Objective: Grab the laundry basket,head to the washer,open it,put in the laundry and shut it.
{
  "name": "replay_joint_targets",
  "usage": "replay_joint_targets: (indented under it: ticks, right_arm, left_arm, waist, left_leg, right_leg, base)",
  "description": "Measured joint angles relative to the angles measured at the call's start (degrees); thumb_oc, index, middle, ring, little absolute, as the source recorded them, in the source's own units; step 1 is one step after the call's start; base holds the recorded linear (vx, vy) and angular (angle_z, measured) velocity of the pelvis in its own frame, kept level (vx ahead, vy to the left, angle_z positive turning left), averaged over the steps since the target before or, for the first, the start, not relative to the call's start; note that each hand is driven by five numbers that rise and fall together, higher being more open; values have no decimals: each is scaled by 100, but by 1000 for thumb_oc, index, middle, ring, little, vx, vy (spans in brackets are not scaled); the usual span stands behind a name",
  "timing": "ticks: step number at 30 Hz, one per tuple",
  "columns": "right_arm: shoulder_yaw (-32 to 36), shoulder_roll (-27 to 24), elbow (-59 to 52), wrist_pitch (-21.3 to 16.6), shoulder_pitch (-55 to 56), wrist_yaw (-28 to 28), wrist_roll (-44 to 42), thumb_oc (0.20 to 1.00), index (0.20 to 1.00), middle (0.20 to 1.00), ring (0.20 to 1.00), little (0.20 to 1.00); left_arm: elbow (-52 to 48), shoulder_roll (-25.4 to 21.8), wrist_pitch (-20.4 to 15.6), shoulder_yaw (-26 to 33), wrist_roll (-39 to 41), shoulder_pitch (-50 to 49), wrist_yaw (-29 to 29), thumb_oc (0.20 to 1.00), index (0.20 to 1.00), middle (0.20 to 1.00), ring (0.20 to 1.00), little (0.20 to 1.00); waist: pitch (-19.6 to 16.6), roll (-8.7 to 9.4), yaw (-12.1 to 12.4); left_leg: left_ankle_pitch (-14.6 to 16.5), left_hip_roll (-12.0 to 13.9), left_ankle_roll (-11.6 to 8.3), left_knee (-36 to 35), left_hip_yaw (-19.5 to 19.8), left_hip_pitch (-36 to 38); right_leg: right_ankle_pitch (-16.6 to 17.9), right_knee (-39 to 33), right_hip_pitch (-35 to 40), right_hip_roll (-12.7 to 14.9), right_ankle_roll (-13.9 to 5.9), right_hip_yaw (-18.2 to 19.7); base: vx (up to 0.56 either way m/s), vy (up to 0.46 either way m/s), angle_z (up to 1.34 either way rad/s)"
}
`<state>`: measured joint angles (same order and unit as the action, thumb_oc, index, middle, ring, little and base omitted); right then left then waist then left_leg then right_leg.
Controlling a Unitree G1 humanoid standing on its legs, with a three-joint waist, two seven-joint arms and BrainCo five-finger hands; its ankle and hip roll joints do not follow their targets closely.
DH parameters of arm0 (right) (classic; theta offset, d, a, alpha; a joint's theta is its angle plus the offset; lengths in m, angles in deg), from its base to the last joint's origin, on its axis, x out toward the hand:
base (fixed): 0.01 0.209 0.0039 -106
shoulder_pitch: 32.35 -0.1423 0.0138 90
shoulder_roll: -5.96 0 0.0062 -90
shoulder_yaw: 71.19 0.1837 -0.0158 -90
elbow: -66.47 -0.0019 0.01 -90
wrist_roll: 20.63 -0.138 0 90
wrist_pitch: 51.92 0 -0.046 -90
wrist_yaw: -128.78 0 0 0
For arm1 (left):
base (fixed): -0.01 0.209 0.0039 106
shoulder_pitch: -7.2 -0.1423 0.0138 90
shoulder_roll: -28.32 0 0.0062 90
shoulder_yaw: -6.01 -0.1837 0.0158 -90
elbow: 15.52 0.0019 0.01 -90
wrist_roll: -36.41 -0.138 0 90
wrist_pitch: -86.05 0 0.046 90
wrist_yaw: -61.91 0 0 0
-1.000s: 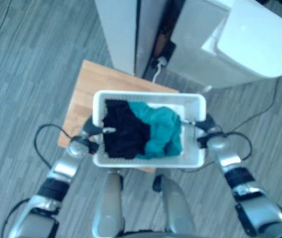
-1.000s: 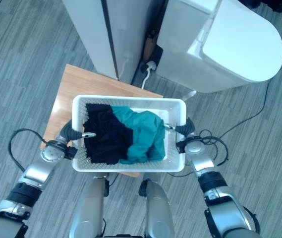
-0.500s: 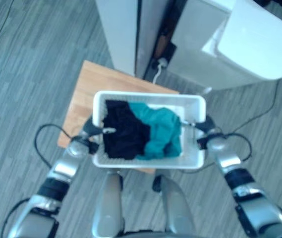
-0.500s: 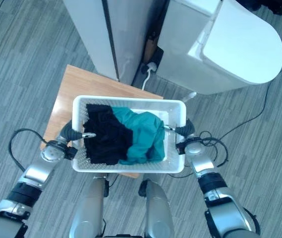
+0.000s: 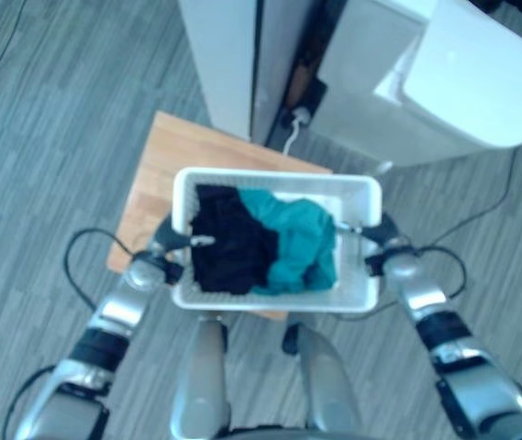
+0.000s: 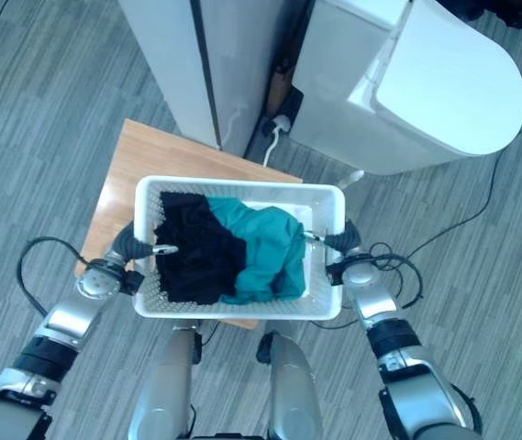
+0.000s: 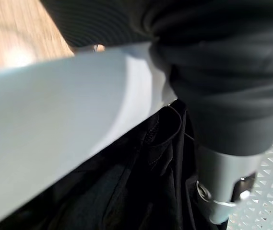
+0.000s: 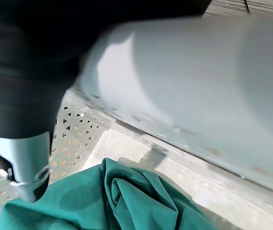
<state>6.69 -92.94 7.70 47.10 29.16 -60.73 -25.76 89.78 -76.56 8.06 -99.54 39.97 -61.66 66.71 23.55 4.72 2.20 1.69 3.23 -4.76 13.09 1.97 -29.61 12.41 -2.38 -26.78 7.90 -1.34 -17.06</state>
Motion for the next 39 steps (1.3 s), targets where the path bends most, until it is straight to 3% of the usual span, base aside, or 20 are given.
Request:
replay_joint_targets:
  ticks: [1,2,3,4,5,6,30,39]
  right_arm:
    - [0,-4,-1,-1,4,0,0,1000,1000,1000,1000,1000]
    - [1,-12,-12,-4,0,-1,0,787,787,787,787,787]
    - [-2,-9,-12,-1,-1,-1,-1,573,573,573,573,573]
    - [-10,-8,3,0,0,-4,-1,573,573,573,573,573]
    - [-10,-15,0,0,2,-4,-1,473,473,473,473,473]
    - [-23,-10,16,2,-10,-4,-2,200,200,200,200,200]
    - [53,11,-775,-11,484,-315,-2,200,200,200,200,200]
    - [-22,106,-784,12,828,-286,-175,200,200,200,200,200]
  left_arm:
    - [7,9,-7,-13,1,-33,2,1000,1000,1000,1000,1000]
    - [-5,0,-19,3,1,11,4,526,526,526,526,526]
    - [-3,0,-18,-1,2,8,0,200,200,200,200,200]
    - [10,14,-21,-25,15,-9,2,200,200,200,200,200]
    - [2,20,-24,-17,34,2,12,200,200,200,200,200]
    - [5,22,-30,-22,69,-13,33,200,200,200,200,200]
    - [-240,-46,-151,66,-106,-46,282,200,200,200,200,200]
    - [-351,-219,-128,42,-55,-265,182,200,200,200,200,200]
  waist:
    - [0,-6,5]
    - [1,-6,-2]
    - [0,-6,-1]
    - [-6,-7,5]
    - [-3,-11,4]
    - [-6,-9,13]
    - [41,-10,4]
    - [137,44,8]
  left_leg:
    - [-7,-10,-10,34,-5,-22]
    - [13,1,5,42,-7,-22]
    - [12,0,5,29,-9,-11]
    - [-1,-10,-10,44,-13,-19]
    - [10,-10,1,100,-12,-30]
    - [15,-15,-26,105,-11,-37]
    - [38,-8,3,93,-3,-113]
    - [22,-11,-22,-88,6,287]
  right_leg:
    - [19,20,-10,1,13,-5]
    - [3,14,-9,7,7,-9]
    - [-10,3,0,6,-11,-13]
    - [11,17,-4,15,8,-10]
    - [12,29,-4,16,8,-11]
    - [15,22,-2,10,7,-1]
    - [40,12,-80,6,-3,0]
    - [49,-7,252,4,59,-10]
  base:
    - [-84,21,-1]
    - [0,0,0]
    - [0,0,0]
    - [91,-14,0]
    - [0,0,0]
    - [-83,13,-2]
    - [-3,0,0]
    - [19,8,0]
